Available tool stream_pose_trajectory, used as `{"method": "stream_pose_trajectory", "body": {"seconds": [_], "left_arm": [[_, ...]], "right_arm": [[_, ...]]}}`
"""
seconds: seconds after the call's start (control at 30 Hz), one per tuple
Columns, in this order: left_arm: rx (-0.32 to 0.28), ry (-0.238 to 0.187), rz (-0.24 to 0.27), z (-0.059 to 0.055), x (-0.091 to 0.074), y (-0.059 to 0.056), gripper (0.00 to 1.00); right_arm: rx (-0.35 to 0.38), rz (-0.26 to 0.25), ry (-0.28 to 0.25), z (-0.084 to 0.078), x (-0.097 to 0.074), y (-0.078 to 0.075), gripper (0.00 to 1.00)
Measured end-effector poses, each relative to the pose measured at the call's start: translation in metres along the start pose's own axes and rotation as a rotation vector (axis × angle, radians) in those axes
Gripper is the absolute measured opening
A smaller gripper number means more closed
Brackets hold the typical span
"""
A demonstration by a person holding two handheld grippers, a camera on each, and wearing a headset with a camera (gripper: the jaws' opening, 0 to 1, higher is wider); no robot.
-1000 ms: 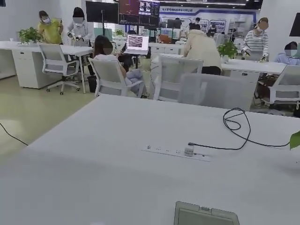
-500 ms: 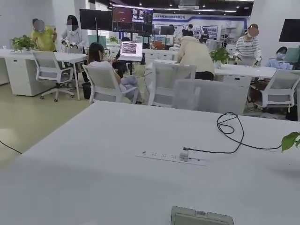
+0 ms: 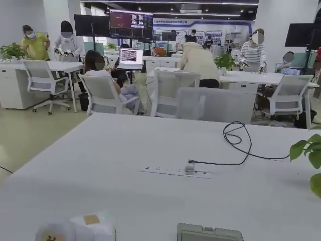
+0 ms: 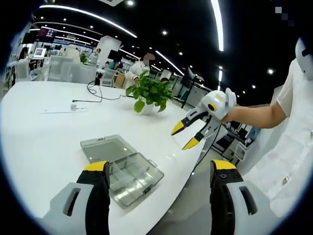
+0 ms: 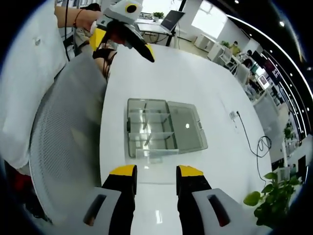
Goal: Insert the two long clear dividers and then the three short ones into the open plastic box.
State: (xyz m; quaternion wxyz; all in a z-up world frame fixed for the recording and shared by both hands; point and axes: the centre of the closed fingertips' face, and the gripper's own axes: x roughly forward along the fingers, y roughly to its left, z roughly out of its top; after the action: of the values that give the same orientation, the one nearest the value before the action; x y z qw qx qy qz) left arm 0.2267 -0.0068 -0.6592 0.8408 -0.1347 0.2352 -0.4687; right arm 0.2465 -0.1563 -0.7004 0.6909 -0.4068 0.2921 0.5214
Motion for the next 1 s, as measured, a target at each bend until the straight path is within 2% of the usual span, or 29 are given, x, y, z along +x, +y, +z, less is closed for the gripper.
{"method": "stream_pose_trajectory", "body": {"seconds": [0.1,0.23,0.3,0.43,0.53,0.63,0.73,1.0], "left_arm": [[-0.037,-0.024,-0.015,0.006,0.006,-0.004,0.82],[-0.12,-0.018,-0.031,0.009,0.013,-0.011,0.76],[-0.141,-0.034,-0.048,0.013,0.016,-0.017,0.74],[-0.204,-0.031,-0.071,0.017,0.023,-0.025,0.64],[-0.272,-0.029,-0.082,0.017,0.029,-0.029,0.59],[-0.302,-0.025,-0.096,0.016,0.035,-0.034,0.54],[-0.321,-0.004,-0.12,0.013,0.041,-0.042,0.45],[-0.366,0.042,-0.16,0.006,0.052,-0.056,0.3]], "right_arm": [[-0.002,-0.015,-0.032,0.02,-0.008,0.003,0.33],[-0.002,-0.03,-0.071,0.041,-0.016,0.008,0.33],[-0.002,-0.034,-0.08,0.047,-0.017,0.009,0.33],[-0.006,-0.035,-0.108,0.062,-0.021,0.014,0.33],[-0.032,-0.043,-0.107,0.069,-0.021,0.017,0.33],[-0.051,-0.045,-0.107,0.075,-0.023,0.02,0.33],[-0.057,-0.039,-0.118,0.083,-0.023,0.024,0.33],[-0.101,-0.037,-0.112,0.092,-0.022,0.031,0.33]]}}
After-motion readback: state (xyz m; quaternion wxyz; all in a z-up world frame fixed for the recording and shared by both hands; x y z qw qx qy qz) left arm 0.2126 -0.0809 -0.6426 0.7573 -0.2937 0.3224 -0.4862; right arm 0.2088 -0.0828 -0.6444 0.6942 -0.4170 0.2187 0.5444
